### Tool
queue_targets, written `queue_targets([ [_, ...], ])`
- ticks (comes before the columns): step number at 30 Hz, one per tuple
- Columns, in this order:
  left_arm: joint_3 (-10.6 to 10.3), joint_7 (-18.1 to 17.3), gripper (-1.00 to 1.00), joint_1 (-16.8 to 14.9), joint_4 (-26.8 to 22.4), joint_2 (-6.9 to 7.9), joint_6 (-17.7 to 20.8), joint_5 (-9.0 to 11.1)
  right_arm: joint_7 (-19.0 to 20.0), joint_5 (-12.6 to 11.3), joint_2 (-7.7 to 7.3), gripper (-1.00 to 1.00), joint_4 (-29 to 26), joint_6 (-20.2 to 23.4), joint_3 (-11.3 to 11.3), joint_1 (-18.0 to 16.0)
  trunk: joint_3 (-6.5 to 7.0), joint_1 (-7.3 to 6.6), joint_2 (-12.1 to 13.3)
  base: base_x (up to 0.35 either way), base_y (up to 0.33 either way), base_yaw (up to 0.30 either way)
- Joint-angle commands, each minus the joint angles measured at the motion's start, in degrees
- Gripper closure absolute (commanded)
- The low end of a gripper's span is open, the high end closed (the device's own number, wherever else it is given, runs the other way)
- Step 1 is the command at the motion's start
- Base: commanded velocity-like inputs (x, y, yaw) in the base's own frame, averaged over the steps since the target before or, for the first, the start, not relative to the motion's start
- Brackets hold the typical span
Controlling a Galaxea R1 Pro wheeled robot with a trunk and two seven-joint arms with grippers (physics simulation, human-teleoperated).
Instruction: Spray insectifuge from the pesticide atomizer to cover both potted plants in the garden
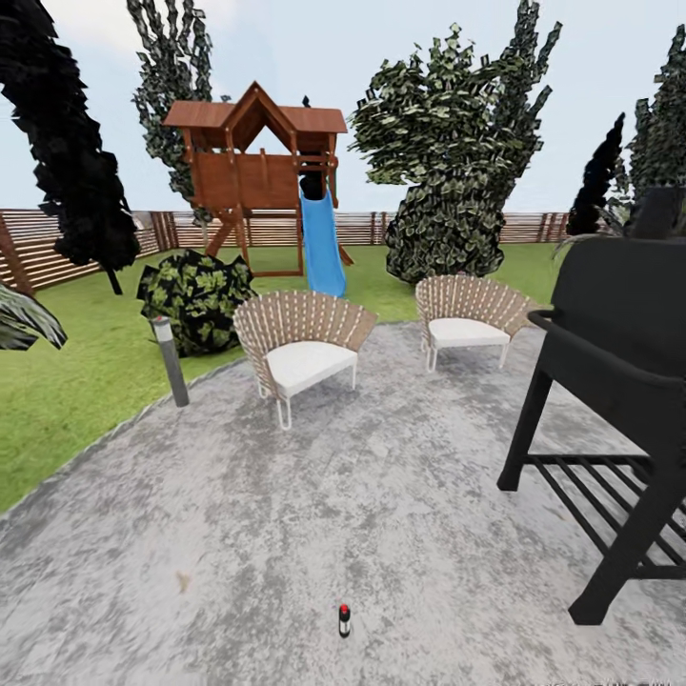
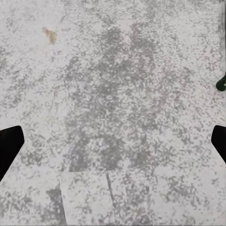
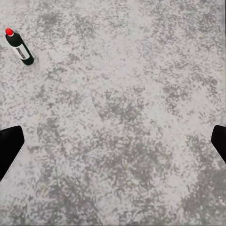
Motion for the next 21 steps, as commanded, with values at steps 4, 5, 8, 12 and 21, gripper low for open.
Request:
queue_targets([
  [4, 0.0, 0.0, -1.0, 0.0, 0.0, 0.05, -0.2, 0.4, 0.0, 0.6, 0.04, -1.0, 0.0, -0.2, -0.2, 0.0, -0.06, 0.02, 0.0, 0.226, 0.282, -0.3],
  [5, 0.0, 0.0, -1.0, 0.0, 0.1, 0.06, -0.2, 0.4, 0.0, 0.6, 0.04, -1.0, 0.0, -0.2, -0.2, 0.0, -0.06, 0.02, 0.0, 0.23, 0.279, -0.3],
  [8, -0.1, 0.0, -1.0, 0.0, 1.0, 0.07, -0.2, 0.3, 0.0, 0.6, 0.04, -1.0, 0.0, -0.2, -0.2, 0.0, -0.06, 0.02, 0.0, 0.231, 0.278, -0.3],
  [12, -0.1, 0.0, -1.0, 0.0, 1.2, 0.06, -0.2, 0.3, 0.0, 0.6, 0.04, -1.0, 0.0, -0.2, -0.2, 0.0, -0.06, 0.02, 0.0, 0.231, 0.278, -0.3],
  [21, 0.0, 0.0, -1.0, 0.0, 1.3, 0.07, -0.4, 0.4, 0.0, 0.6, 0.04, -1.0, 0.0, -0.2, -0.2, 0.0, -0.06, 0.02, 0.0, 0.227, 0.278, -0.3],
])
